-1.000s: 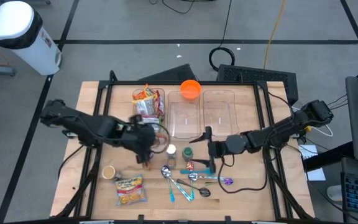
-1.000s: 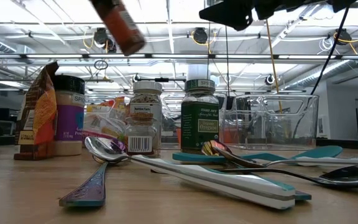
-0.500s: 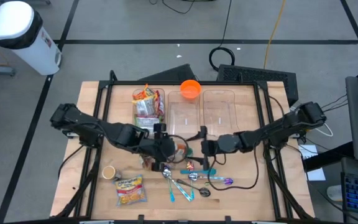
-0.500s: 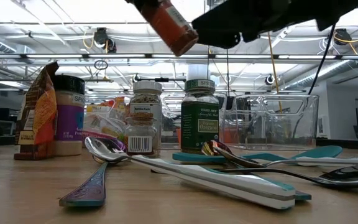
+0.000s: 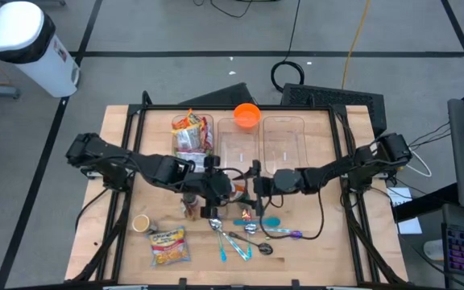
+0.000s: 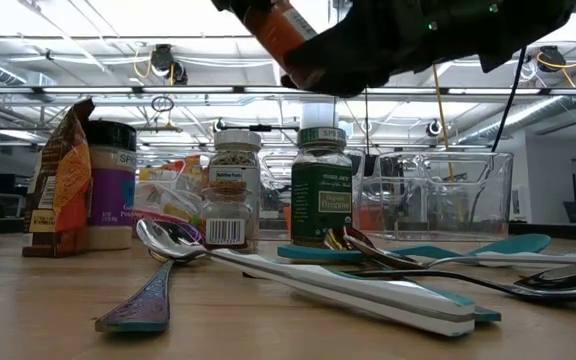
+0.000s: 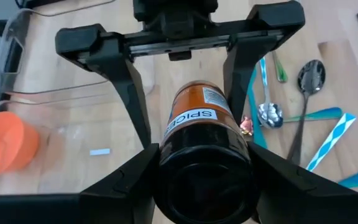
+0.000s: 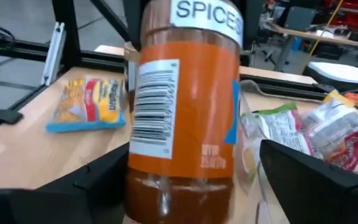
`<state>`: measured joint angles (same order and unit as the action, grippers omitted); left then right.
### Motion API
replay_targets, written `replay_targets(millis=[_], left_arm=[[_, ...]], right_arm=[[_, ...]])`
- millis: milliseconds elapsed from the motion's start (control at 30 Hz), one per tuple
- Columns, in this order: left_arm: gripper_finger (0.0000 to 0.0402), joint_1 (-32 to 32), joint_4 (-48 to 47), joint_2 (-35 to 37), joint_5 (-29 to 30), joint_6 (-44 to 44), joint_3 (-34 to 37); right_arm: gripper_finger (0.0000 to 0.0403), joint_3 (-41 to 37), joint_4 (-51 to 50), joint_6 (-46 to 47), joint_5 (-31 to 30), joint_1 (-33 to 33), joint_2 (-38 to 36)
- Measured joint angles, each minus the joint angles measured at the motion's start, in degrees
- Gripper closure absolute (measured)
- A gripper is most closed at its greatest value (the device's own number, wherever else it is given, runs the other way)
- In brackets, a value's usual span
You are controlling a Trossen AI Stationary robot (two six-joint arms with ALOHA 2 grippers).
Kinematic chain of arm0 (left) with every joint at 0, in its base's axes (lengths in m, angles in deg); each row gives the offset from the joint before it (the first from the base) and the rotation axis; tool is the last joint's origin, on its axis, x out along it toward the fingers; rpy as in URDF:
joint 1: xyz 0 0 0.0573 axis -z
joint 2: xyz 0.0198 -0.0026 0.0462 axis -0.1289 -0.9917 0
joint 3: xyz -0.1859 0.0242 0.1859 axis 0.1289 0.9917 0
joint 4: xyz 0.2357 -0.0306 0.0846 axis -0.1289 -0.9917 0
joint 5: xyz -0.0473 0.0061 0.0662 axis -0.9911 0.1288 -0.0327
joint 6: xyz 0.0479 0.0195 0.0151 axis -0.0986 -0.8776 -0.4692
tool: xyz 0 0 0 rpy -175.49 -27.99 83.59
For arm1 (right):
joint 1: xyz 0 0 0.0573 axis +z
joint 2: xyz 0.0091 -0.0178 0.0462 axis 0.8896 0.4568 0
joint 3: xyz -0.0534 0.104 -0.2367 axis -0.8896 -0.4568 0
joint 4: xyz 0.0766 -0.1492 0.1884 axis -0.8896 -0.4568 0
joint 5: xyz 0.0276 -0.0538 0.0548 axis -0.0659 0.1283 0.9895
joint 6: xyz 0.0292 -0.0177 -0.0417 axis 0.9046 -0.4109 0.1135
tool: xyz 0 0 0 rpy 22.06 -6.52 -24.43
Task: Pick & Place Food Item
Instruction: Put the left black seasoning bottle into the middle transparent bin
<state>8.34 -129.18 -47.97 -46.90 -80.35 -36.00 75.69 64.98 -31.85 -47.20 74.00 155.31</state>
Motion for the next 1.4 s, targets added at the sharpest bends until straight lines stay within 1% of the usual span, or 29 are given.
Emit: replay_targets(millis=[67, 167, 300, 367, 433, 500, 667, 700, 767, 867, 933, 1000, 1100, 1167, 1233, 1333, 1400], left_arm=[[0.0194, 0.0, 0.1, 0.0, 0.1, 0.0, 0.0], [0.0194, -0.2, 0.0, 0.0, 0.1, 0.0, 0.0], [0.0194, -0.2, 0.2, 0.1, 0.3, 0.1, 0.0], [0.0194, -0.1, 0.2, 0.1, 1.4, 0.2, 0.0], [0.0192, -0.1, 0.2, 0.1, 1.8, 0.1, 0.0], [0.0163, -0.1, 0.4, 0.2, 2.2, -0.2, 0.0], [0.0046, -0.3, 2.5, 3.6, 3.2, 0.1, 0.0], [0.0028, -0.3, 3.6, 4.6, 3.2, 0.0, 0.0], [0.0012, -0.3, 5.6, 6.6, 3.1, -1.0, 0.0], [0.0025, 0.1, 8.7, 9.4, 1.9, -3.0, 0.0], [0.0037, 0.5, 9.8, 11.0, 1.4, -4.6, 0.1], [0.0047, 0.6, 13.0, 12.5, 1.4, -6.6, 1.5], [0.0058, 0.3, 17.8, 13.7, 1.4, -10.2, 5.6], [0.0064, -0.5, 23.0, 14.5, 1.2, -13.1, 9.4], [0.0069, -1.9, 30.7, 15.4, 1.2, -16.5, 14.1], [0.0076, -5.3, 45.1, 15.7, 1.2, -19.7, 22.2], [0.008, -8.1, 54.2, 15.5, -0.3, -21.5, 27.3]], right_arm=[[0.0096, 0.0, 0.0, 0.1, 0.3, -0.2, -0.1], [0.0128, 0.0, -0.5, 0.1, 0.4, -0.1, 0.0], [0.019, 0.0, -0.3, -0.4, 0.3, 0.5, -0.5], [0.022, 0.0, -0.3, -0.5, 0.2, 0.6, -0.5], [0.0222, 0.0, -0.3, -0.6, 0.2, 0.6, -0.5], [0.0222, 0.0, -0.2, -0.5, 0.2, 0.5, -0.5], [0.0222, -0.1, 0.0, -0.5, -0.1, 0.5, -1.6], [0.0222, -0.1, 0.5, -0.5, -0.2, 0.4, -1.9], [0.0222, -0.2, 0.6, -0.5, -0.2, 0.1, -2.7], [0.0222, -1.9, 0.3, -0.3, -0.3, -0.2, -4.5], [0.0222, -4.1, 1.9, 0.1, -0.3, -0.5, -6.7], [0.0222, -7.3, 5.5, 0.8, -0.3, -1.0, -9.2], [0.0222, -13.7, 13.9, 1.0, -0.5, -1.8, -13.3], [0.0222, -17.3, 20.3, 0.4, -1.6, -2.3, -15.7], [0.0222, -20.5, 24.5, -0.9, -2.9, -2.8, -17.6], [0.0222, -23.0, 26.7, -1.5, -2.9, -3.9, -18.8], [0.0222, -23.5, 26.5, -1.6, -2.9, -4.6, -19.0]])
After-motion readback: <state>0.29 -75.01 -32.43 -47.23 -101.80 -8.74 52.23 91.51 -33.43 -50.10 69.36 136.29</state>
